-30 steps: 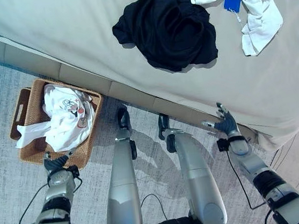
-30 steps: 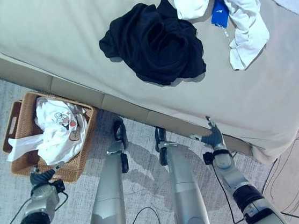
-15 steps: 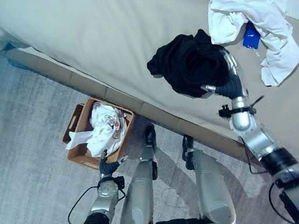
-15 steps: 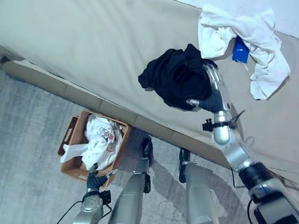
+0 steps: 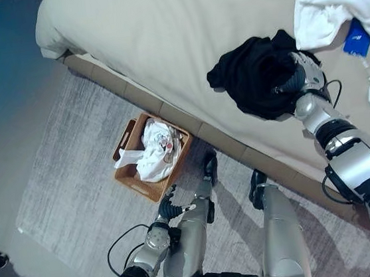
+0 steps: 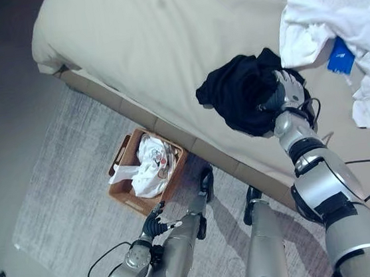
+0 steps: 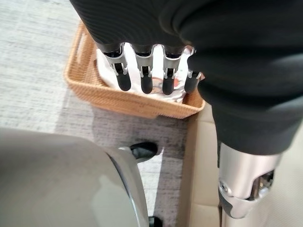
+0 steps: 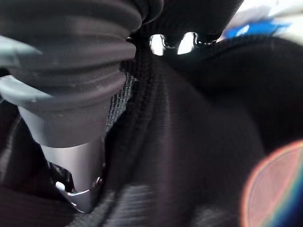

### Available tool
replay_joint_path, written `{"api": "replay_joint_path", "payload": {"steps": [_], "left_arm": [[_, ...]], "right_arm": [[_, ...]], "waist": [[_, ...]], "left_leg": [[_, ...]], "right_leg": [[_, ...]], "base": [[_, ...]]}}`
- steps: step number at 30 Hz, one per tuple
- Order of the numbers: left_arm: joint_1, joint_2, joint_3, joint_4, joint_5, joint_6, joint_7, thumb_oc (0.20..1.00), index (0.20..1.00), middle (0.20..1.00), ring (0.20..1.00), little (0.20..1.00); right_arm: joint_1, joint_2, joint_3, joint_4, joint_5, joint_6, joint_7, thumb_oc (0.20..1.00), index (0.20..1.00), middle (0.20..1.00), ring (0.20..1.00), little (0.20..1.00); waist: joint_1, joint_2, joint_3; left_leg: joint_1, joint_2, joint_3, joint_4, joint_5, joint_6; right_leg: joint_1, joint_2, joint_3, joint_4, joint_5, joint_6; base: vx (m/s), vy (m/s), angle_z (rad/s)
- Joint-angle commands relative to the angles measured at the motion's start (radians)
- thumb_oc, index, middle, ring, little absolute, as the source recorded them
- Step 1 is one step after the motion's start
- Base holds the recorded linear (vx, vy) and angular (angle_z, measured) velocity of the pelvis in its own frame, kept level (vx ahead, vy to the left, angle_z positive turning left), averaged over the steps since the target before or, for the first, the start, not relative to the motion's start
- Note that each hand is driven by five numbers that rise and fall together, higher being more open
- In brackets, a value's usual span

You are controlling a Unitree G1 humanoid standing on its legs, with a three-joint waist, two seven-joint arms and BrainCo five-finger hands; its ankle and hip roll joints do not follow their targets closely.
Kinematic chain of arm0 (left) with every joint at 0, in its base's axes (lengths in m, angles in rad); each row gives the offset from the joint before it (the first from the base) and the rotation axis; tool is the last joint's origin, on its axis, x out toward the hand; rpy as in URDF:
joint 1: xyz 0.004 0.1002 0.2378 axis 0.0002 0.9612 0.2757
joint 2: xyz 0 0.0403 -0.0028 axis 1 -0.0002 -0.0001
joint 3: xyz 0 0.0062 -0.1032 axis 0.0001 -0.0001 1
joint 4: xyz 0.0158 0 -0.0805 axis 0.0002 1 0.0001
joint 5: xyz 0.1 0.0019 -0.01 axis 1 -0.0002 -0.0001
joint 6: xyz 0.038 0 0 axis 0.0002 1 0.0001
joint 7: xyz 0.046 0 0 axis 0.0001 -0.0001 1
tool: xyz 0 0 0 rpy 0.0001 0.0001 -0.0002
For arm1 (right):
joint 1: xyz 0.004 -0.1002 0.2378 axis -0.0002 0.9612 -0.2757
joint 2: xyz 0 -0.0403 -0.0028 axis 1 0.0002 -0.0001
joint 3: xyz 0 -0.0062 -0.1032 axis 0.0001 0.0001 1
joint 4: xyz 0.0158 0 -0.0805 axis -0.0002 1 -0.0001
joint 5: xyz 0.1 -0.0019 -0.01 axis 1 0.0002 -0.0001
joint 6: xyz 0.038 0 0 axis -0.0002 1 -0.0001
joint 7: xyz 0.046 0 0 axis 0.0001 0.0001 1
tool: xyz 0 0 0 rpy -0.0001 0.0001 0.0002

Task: Pick up clothes into the bucket

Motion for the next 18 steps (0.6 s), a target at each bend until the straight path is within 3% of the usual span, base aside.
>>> {"api": "replay_joint_path", "payload": {"steps": [1, 5, 7, 8, 18], "left_arm": [[-0.059, -0.004, -0.014, 0.007, -0.025, -0.019, 0.009, 1.000, 1.000, 1.000, 1.000, 1.000], [-0.077, -0.013, -0.007, 0.008, -0.061, -0.016, 0.001, 1.000, 1.000, 1.000, 1.000, 1.000], [-0.082, -0.018, -0.003, 0.007, -0.065, -0.012, -0.014, 1.000, 1.000, 1.000, 1.000, 1.000], [-0.088, -0.021, 0.000, 0.004, -0.063, -0.010, -0.015, 1.000, 1.000, 1.000, 1.000, 1.000], [-0.114, -0.029, 0.019, 0.030, -0.066, -0.013, 0.012, 1.000, 1.000, 1.000, 1.000, 1.000]], "right_arm": [[-0.100, -0.074, 0.063, 0.057, -0.044, 0.030, 0.030, 1.000, 1.000, 1.000, 1.000, 1.000], [-0.129, -0.094, 0.125, 0.110, -0.090, 0.052, 0.128, 1.000, 1.000, 1.000, 1.000, 1.000], [-0.132, -0.092, 0.132, 0.115, -0.085, 0.053, 0.179, 0.200, 0.200, 0.200, 0.200, 0.200], [-0.137, -0.094, 0.130, 0.101, -0.076, 0.051, 0.174, 0.200, 0.200, 0.200, 0.200, 0.200], [-0.190, -0.147, 0.050, -0.135, 0.160, -0.021, 0.033, 0.200, 0.200, 0.200, 0.200, 0.200]], "waist": [[0.018, 0.020, 0.026], [0.028, 0.024, 0.026], [0.031, 0.026, 0.026], [0.035, 0.032, 0.026], [-0.025, -0.043, 0.026]], "left_leg": [[0.006, -0.019, -0.004, 0.050, -0.051, 0.016], [-0.022, -0.026, -0.010, 0.036, -0.057, 0.011], [-0.033, -0.026, -0.012, 0.032, -0.055, 0.012], [-0.062, -0.019, -0.008, 0.038, -0.033, 0.014], [-0.038, -0.006, 0.049, 0.066, -0.069, 0.018]], "right_leg": [[0.005, -0.026, 0.055, -0.104, 0.114, 0.070], [-0.054, -0.038, 0.069, -0.059, 0.073, 0.073], [-0.072, -0.036, 0.071, -0.056, 0.074, 0.073], [-0.093, -0.025, 0.067, -0.073, 0.115, 0.067], [-0.065, 0.010, 0.121, -0.135, 0.157, 0.083]], "base": [[-0.01, -0.040, 0.03], [0.06, -0.083, 0.02], [-0.03, -0.024, 0.18], [-0.07, 0.010, 0.19], [0.00, 0.029, -0.08]]}}
